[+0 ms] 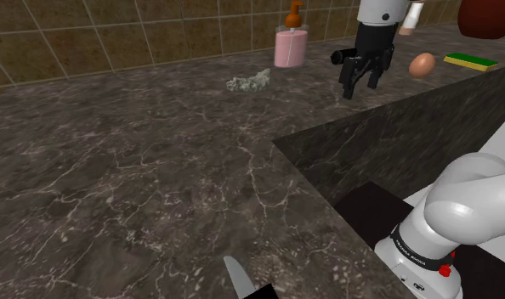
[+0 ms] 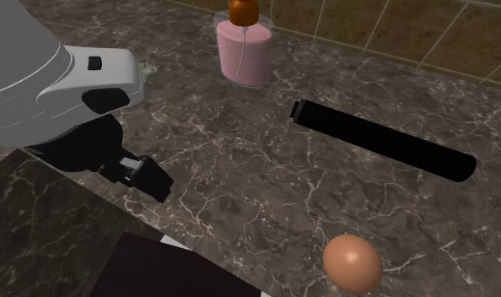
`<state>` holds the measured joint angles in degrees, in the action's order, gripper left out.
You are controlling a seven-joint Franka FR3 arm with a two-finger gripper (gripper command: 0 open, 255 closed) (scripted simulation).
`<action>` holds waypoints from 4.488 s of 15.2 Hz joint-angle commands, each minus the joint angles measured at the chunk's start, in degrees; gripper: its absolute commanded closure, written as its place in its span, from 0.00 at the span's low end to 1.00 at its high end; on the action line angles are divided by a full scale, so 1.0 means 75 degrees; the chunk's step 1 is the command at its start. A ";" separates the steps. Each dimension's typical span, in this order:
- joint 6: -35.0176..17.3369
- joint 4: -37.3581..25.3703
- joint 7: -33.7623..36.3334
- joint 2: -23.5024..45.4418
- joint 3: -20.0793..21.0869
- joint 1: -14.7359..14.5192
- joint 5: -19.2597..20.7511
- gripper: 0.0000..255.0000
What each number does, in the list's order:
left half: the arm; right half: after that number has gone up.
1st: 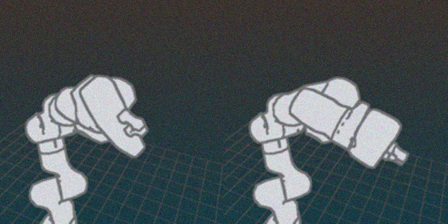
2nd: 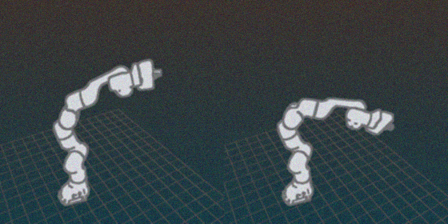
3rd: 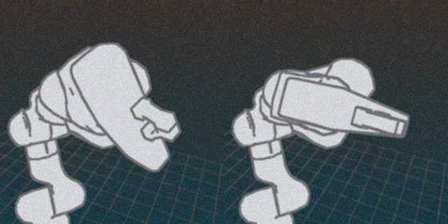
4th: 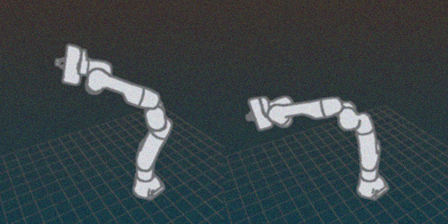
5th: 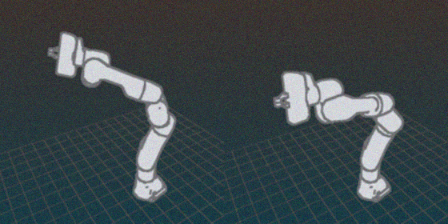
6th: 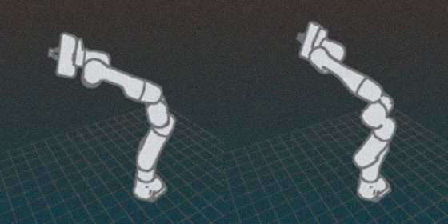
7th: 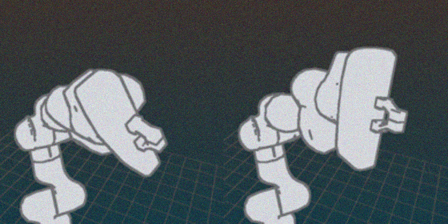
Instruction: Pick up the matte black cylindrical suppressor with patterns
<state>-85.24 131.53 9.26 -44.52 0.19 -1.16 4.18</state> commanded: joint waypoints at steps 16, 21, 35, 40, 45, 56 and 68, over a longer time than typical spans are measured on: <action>-0.0844 -0.0880 -0.6579 0.0634 -0.3238 -0.0871 0.2398 0.00; -0.1340 -0.1847 -0.8765 0.1559 -0.4396 -0.1476 0.2611 0.00; -0.2271 -0.5423 -1.5358 0.6011 -0.8106 -0.3203 -0.0417 0.00; -0.2808 -0.4778 -1.5208 0.5800 -0.8024 -0.3239 -0.0203 0.00; -0.2981 -0.4567 -1.5164 0.5729 -0.8007 -0.3249 -0.0133 1.00; -0.2657 -0.4955 -1.5244 0.5850 -0.8040 -0.3230 -0.0254 1.00; -0.1295 -0.6698 -1.5744 0.6615 -0.8231 -0.2889 -0.1026 1.00</action>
<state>-95.83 82.41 -108.68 4.66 -61.52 -23.04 -3.07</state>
